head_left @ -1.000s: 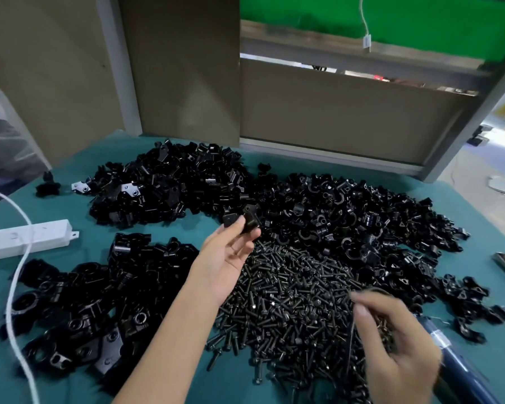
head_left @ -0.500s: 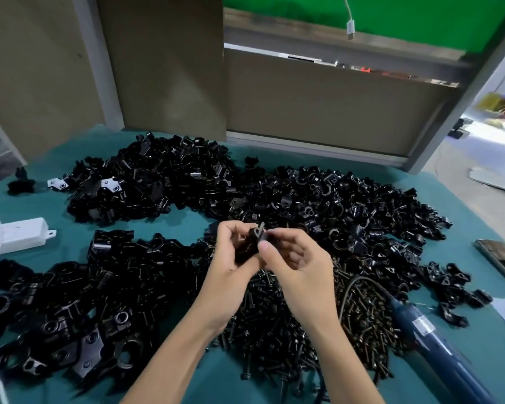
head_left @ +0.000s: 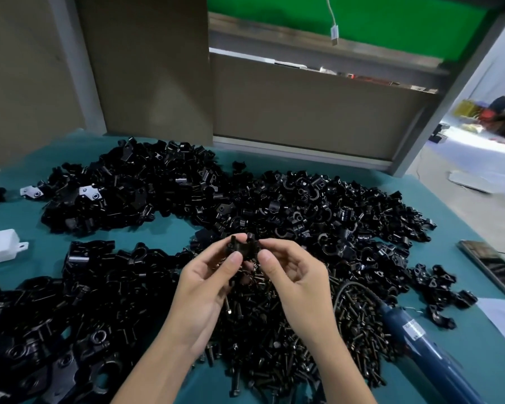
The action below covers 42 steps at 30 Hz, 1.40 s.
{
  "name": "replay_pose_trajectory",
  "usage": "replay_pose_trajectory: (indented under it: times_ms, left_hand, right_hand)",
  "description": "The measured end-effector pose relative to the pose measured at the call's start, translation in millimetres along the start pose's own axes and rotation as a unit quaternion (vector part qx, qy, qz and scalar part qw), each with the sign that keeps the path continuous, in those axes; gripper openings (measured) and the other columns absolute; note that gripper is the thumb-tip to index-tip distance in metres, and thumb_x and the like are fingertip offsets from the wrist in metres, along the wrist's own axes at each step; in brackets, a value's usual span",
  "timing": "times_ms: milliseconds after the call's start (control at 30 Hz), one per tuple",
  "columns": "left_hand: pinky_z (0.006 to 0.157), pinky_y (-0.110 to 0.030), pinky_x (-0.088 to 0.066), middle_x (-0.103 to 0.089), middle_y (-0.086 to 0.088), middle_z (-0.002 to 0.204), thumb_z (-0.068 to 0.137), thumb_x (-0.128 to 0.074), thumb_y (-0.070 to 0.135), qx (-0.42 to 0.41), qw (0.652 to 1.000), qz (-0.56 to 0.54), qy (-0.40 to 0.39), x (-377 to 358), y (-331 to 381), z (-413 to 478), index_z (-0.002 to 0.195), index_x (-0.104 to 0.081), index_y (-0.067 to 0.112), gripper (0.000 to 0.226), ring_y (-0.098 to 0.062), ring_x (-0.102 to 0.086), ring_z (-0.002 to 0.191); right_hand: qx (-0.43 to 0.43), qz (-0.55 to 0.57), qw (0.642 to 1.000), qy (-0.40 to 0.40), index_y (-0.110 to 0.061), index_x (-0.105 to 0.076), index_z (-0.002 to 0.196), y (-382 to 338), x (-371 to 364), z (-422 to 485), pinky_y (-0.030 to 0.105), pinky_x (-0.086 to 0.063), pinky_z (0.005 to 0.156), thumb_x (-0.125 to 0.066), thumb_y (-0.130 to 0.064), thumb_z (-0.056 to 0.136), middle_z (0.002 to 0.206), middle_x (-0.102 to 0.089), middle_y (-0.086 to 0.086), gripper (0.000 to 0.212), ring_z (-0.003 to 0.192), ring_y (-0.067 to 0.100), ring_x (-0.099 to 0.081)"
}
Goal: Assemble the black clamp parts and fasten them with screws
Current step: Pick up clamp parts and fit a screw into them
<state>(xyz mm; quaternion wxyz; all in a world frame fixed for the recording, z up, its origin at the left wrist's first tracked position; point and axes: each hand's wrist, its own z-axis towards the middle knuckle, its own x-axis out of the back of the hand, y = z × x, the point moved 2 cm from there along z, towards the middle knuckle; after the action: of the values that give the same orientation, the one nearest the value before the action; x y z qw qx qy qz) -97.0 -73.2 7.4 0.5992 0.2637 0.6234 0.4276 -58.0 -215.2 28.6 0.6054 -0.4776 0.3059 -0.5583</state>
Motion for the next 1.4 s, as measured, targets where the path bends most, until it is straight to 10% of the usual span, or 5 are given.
replay_pose_trajectory:
  times_ms: [333, 667, 933, 1167, 1400]
  left_hand:
    - [0.088, -0.03, -0.057, -0.076, -0.002, 0.103, 0.069, -0.076, 0.034, 0.035, 0.999, 0.001, 0.004, 7.3, -1.4, 3.4, 0.112, -0.077, 0.029, 0.043, -0.016, -0.071, 0.091]
    - [0.085, -0.03, -0.057, -0.075, 0.003, 0.092, 0.071, -0.076, 0.038, 0.018, 0.999, 0.011, 0.025, 8.9, -3.4, 3.6, 0.113, -0.075, 0.031, 0.043, -0.014, -0.069, 0.086]
    - [0.079, -0.024, -0.056, -0.072, 0.002, 0.091, 0.069, -0.077, 0.035, 0.016, 1.0, -0.001, 0.02, 5.9, -6.7, 4.1, 0.112, -0.077, 0.028, 0.043, -0.016, -0.069, 0.086]
    - [0.079, -0.024, -0.057, -0.072, 0.002, 0.088, 0.071, -0.076, 0.031, 0.021, 0.999, 0.007, 0.025, 6.8, -10.1, 5.4, 0.111, -0.077, 0.027, 0.04, -0.016, -0.069, 0.085]
    - [0.078, -0.023, -0.056, -0.073, 0.003, 0.091, 0.068, -0.077, 0.033, 0.022, 0.999, 0.007, 0.023, 5.9, -11.0, 6.0, 0.111, -0.077, 0.027, 0.043, -0.016, -0.07, 0.086]
  right_hand:
    - [-0.11, -0.379, 0.908, 0.143, -0.013, -0.062, 0.128, 38.0, 96.3, 108.0, 0.031, -0.05, 0.08, -0.059, -0.007, 0.095, 0.12, -0.067, 0.004, 0.034, 0.08, 0.01, -0.058]
    - [-0.102, -0.356, 0.919, 0.131, -0.003, -0.075, 0.1, 72.5, 110.1, 138.2, 0.015, -0.046, 0.055, -0.071, -0.006, 0.088, 0.068, -0.059, -0.005, 0.013, 0.059, 0.008, -0.053]
    - [0.0, -0.307, 0.938, 0.163, -0.016, -0.071, 0.092, 58.9, 105.1, 111.3, 0.004, -0.042, 0.057, -0.07, -0.002, 0.087, 0.071, -0.064, -0.008, 0.015, 0.06, 0.001, -0.055]
    - [-0.105, -0.491, 0.858, 0.107, -0.005, -0.072, 0.113, 66.2, 126.7, 112.4, 0.03, -0.036, 0.076, -0.052, 0.009, 0.086, 0.116, -0.057, 0.019, 0.036, 0.101, 0.037, -0.054]
    - [-0.034, -0.477, 0.876, 0.063, -0.01, -0.073, 0.109, 59.7, 109.8, 117.1, 0.029, -0.04, 0.07, -0.052, 0.003, 0.087, 0.114, -0.06, 0.009, 0.033, 0.079, 0.02, -0.054]
